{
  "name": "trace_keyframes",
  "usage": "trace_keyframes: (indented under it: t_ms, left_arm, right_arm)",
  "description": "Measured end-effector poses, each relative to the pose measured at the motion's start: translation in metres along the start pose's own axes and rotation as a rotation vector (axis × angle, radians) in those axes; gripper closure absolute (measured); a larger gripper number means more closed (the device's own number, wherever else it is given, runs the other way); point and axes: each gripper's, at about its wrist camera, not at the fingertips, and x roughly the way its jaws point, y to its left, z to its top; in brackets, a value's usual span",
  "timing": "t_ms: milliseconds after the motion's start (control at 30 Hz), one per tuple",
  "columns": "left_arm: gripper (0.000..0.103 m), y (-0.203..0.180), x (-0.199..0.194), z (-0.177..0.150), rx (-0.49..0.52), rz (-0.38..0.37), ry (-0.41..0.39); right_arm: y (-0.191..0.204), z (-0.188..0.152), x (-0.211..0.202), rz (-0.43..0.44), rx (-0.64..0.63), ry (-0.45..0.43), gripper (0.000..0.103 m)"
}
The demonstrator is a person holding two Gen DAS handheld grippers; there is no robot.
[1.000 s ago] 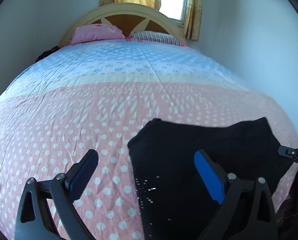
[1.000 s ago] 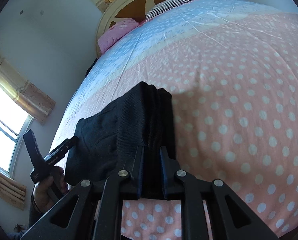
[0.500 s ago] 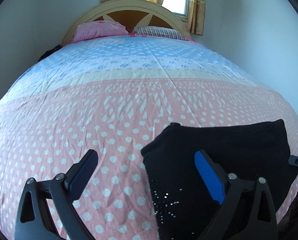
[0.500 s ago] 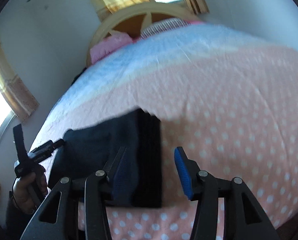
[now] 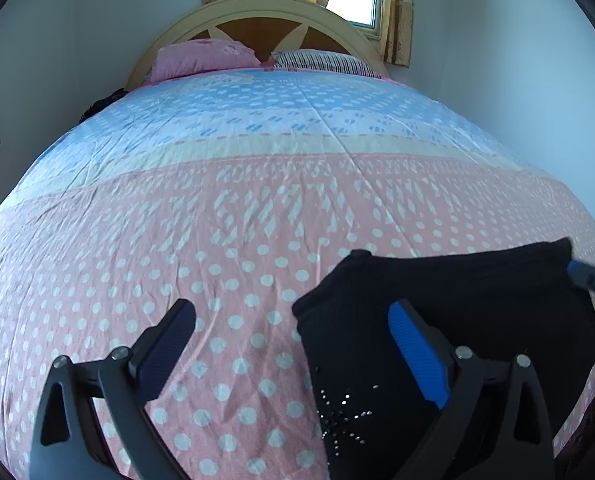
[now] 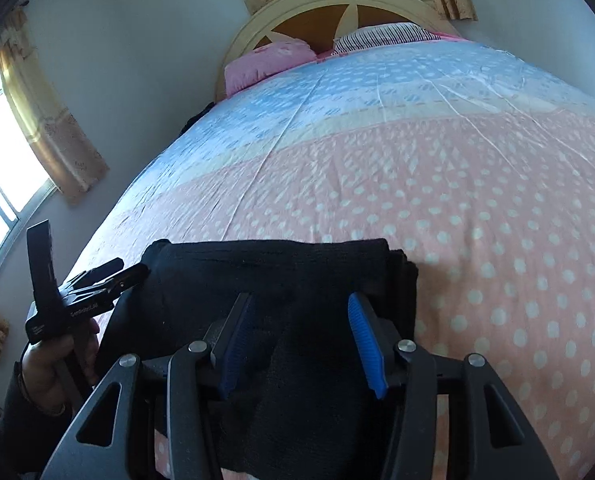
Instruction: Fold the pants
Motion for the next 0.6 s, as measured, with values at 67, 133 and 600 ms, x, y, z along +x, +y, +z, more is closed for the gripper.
trace_keyframes:
  t_ms: [67, 133, 600]
  left_arm:
    - [0.003, 0.000, 0.001, -0.001, -0.002, -0.004, 0.004]
    - [0.003, -0.001, 0.002, -0.001, -0.002, -0.006, 0.008]
    - [0.003, -0.020, -0.019, -0.017, 0.038, -0.053, 0.016]
  right_arm:
    - [0.006, -0.002, -0.002, -0.026, -0.031, 0.003, 0.052]
    - [0.017, -0.008, -0.004, -0.075, -0.094, 0.012, 0.052]
    - [0.015, -0.050, -0.033, -0.173, -0.148, 0.042, 0.055]
